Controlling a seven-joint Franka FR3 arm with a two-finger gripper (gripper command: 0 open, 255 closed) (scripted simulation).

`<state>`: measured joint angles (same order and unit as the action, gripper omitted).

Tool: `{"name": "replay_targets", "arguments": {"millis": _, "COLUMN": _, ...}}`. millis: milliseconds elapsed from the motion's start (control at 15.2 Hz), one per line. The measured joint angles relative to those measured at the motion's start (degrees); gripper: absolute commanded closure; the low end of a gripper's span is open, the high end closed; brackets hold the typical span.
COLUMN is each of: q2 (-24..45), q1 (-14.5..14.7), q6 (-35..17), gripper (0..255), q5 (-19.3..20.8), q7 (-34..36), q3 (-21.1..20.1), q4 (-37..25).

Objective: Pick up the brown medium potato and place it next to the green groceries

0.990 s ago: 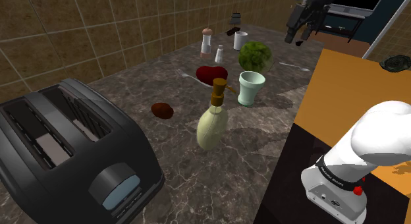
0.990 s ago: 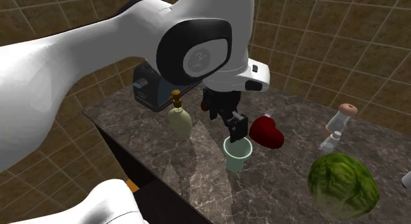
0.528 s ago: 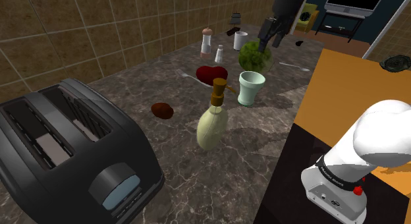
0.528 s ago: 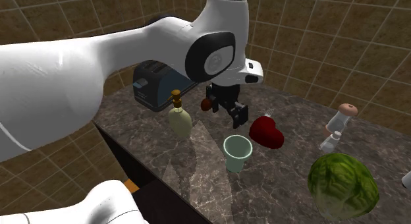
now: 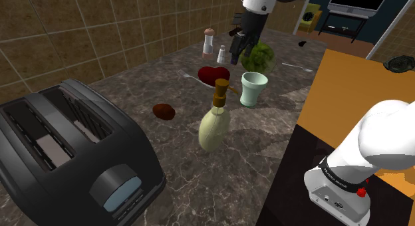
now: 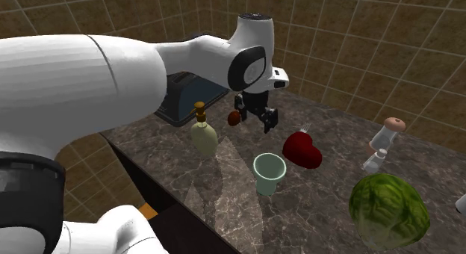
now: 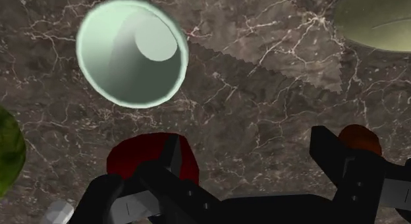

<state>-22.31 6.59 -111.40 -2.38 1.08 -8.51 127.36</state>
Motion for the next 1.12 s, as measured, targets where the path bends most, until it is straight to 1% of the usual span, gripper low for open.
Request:
{"name": "replay_targets", "arguments": {"millis": 132, "q2": 2.65, "q1": 0.91, "q6": -2.46, "gripper": 0, "q5": 0.20, "q7": -0.10, "q3": -1.32, "q4": -0.32}}
{"name": "replay_targets", "arguments": {"millis": 330, "q2": 8.11, "q1": 1.93, "q6": -5.07, "gripper": 0, "q5": 1.13, "q7": -0.36, "q3": -3.08, "q4": -3.35}}
{"name": "replay_targets", "arguments": {"millis": 462, "q2": 11.59, "q1": 2.53, "q6": -7.56, "gripper": 0, "q5": 1.93, "q7": -0.75, "q3": -4.04, "q4": -4.32}}
{"name": "replay_targets", "arguments": {"millis": 858, "q2": 22.96, "q1": 4.77, "q6": -11.94, "gripper": 0, "q5": 5.74, "q7": -0.64, "q3": -7.07, "q4": -11.22}}
{"name": "replay_targets", "arguments": {"millis": 1122, "q2": 30.62, "q1": 6.95, "q6": -14.09, "gripper": 0, "q5": 9.20, "q7": 0.15, "q3": -8.75, "q4": -16.32}}
